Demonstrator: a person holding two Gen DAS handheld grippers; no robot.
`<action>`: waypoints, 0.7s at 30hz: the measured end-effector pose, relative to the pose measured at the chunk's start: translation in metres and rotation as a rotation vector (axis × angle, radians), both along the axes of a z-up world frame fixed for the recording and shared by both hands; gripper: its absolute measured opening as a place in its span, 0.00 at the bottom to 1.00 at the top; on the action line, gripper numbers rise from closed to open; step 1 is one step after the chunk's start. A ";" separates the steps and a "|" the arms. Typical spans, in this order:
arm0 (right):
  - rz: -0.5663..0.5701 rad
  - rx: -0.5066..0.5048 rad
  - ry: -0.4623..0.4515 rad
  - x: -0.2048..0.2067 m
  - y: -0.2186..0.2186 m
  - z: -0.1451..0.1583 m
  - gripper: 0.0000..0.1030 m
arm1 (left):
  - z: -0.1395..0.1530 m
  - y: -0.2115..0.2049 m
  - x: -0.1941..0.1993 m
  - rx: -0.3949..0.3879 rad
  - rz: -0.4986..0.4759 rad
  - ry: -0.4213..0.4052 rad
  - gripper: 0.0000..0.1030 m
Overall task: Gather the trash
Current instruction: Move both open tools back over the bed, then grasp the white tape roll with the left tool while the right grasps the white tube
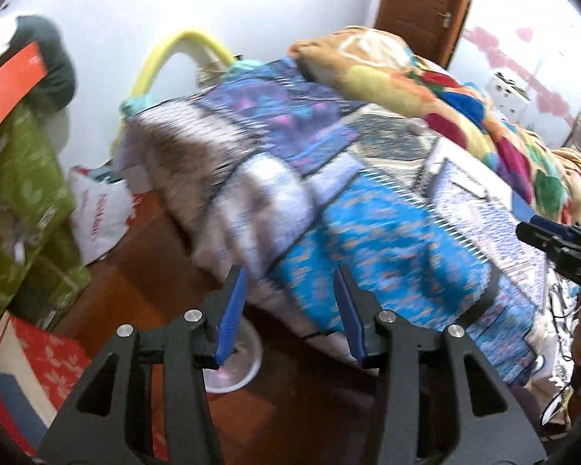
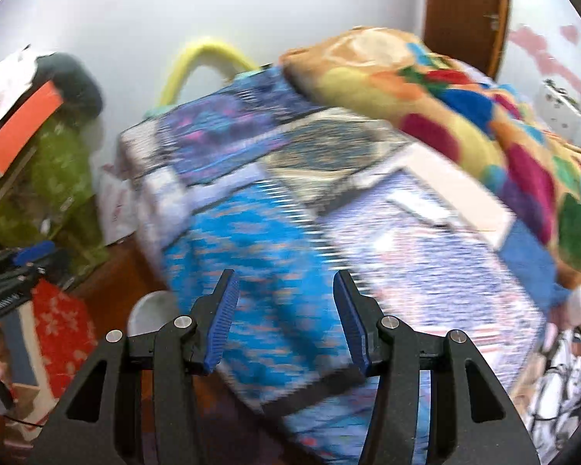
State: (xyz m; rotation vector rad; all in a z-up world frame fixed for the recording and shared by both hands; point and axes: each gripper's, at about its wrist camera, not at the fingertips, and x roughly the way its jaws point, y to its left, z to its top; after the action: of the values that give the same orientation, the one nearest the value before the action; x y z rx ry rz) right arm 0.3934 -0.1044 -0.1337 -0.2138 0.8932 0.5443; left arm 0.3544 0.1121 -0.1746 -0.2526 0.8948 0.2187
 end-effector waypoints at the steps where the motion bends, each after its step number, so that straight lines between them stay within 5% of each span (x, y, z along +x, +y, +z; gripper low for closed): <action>1: -0.013 -0.011 -0.005 0.006 -0.013 0.000 0.51 | 0.001 -0.009 0.011 -0.007 -0.016 -0.003 0.45; 5: -0.083 -0.041 0.006 0.038 -0.051 -0.010 0.59 | -0.003 -0.038 0.047 -0.017 -0.057 0.015 0.59; 14: -0.199 0.015 0.098 0.121 -0.103 -0.044 0.59 | -0.024 -0.082 0.142 -0.030 -0.157 0.054 0.59; 21: -0.323 0.152 0.213 0.169 -0.114 -0.071 0.53 | -0.048 -0.100 0.216 0.051 -0.220 0.079 0.59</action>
State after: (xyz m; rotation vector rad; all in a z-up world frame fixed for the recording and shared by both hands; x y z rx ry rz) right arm 0.5623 -0.2188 -0.2050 0.1280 1.0636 0.3348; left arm 0.5706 0.0121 -0.2229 -0.0975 0.9868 0.0476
